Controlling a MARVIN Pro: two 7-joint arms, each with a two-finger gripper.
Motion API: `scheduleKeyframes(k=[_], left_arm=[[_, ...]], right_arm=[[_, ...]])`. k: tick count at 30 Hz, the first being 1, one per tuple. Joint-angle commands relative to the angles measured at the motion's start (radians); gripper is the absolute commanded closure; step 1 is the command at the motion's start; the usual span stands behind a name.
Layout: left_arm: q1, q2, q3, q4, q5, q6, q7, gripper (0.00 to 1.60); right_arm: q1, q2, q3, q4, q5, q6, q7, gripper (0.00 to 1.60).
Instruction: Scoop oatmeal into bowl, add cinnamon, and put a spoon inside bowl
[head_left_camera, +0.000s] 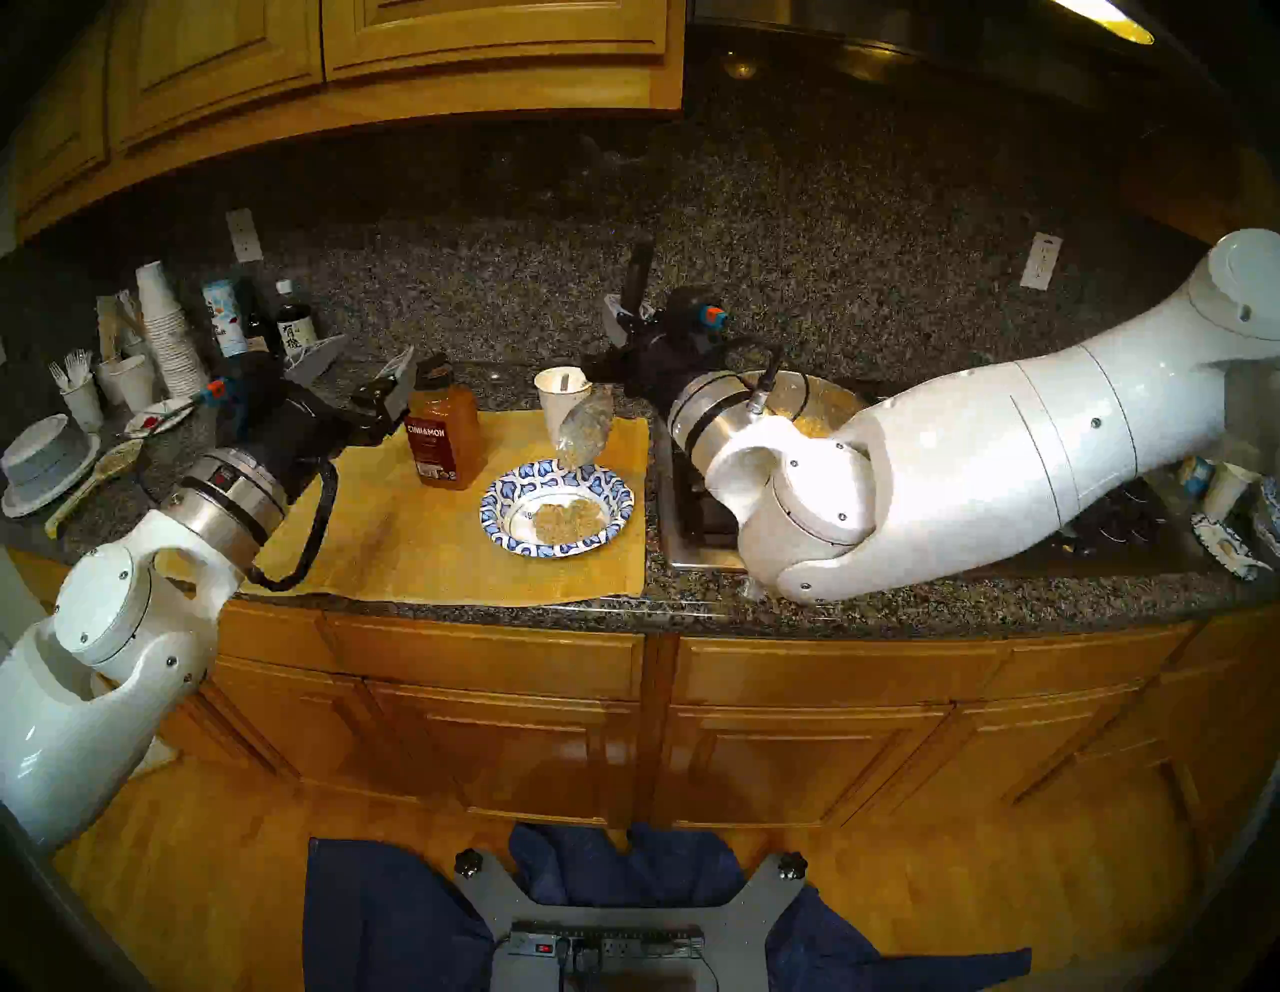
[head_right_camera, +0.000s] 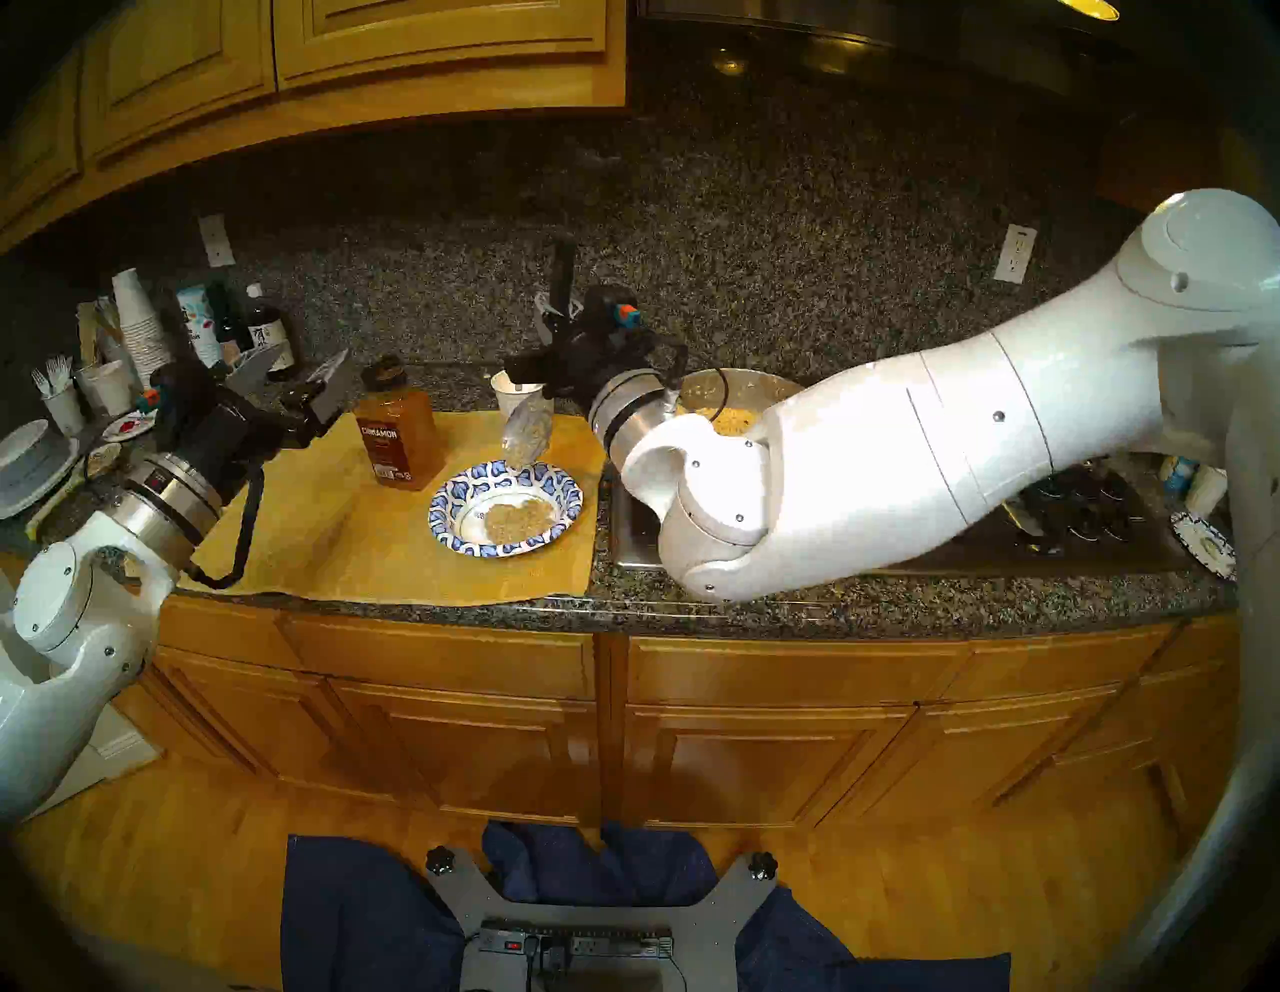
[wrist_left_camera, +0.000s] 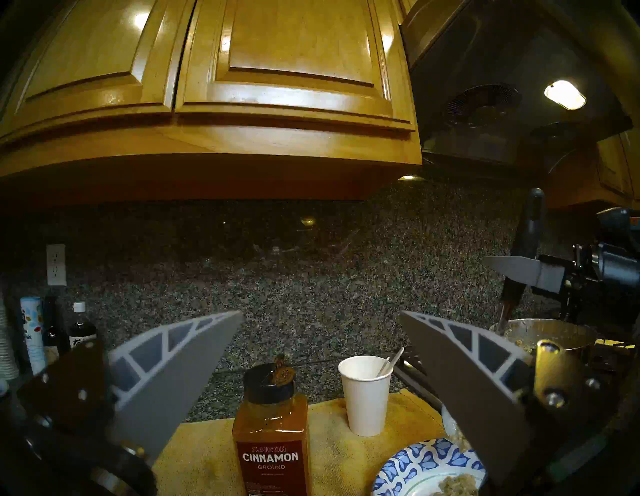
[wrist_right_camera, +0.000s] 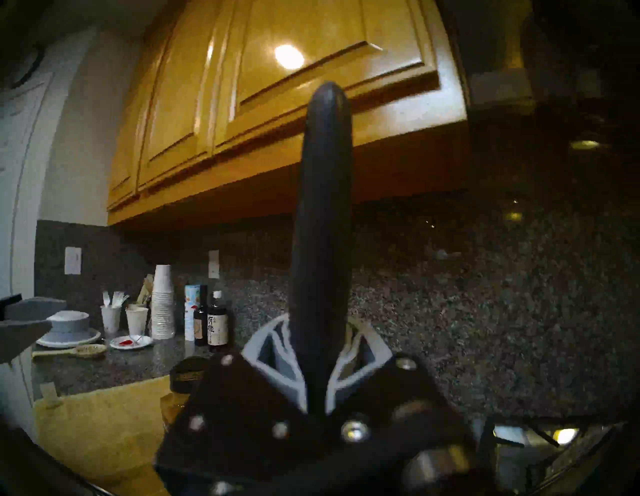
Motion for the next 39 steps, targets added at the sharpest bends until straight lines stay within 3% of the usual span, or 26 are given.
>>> scheduleKeyframes(k=[1,7,23,26,27,28,30,39], left_arm=[[-0.018,0.001,-0.022,-0.012,0.002,-0.011,0.0,0.0],[-0.018,0.001,-0.021,-0.012,0.002,-0.011,0.0,0.0],[-0.018,0.001,-0.021,-0.012,0.002,-0.011,0.0,0.0],[-0.018,0.002,-0.021,-0.012,0.002,-0.011,0.0,0.0],[-0.018,0.002,-0.021,-0.012,0.002,-0.011,0.0,0.0],[-0.018,0.002,-0.02,-0.011,0.002,-0.01,0.0,0.0],[-0.018,0.002,-0.02,-0.011,0.002,-0.01,0.0,0.0],[-0.018,0.002,-0.02,-0.011,0.002,-0.01,0.0,0.0]], right_arm=[[-0.005,0.086,0.098,-0.028,0.151,-0.02,0.067,1.6],[-0.022,0.146,0.173,-0.053,0.299,-0.02,0.162,1.6],[-0.001,0.312,0.303,-0.081,0.544,-0.003,0.313,1.6],[0.017,0.322,0.29,-0.057,0.577,-0.015,0.314,1.6],[0.014,0.366,0.301,-0.069,0.583,0.005,0.332,1.6],[0.033,0.327,0.277,-0.037,0.601,-0.02,0.314,1.6],[0.037,0.371,0.28,-0.04,0.612,-0.014,0.324,1.6],[0.075,0.461,0.256,-0.031,0.693,-0.014,0.356,1.6]])
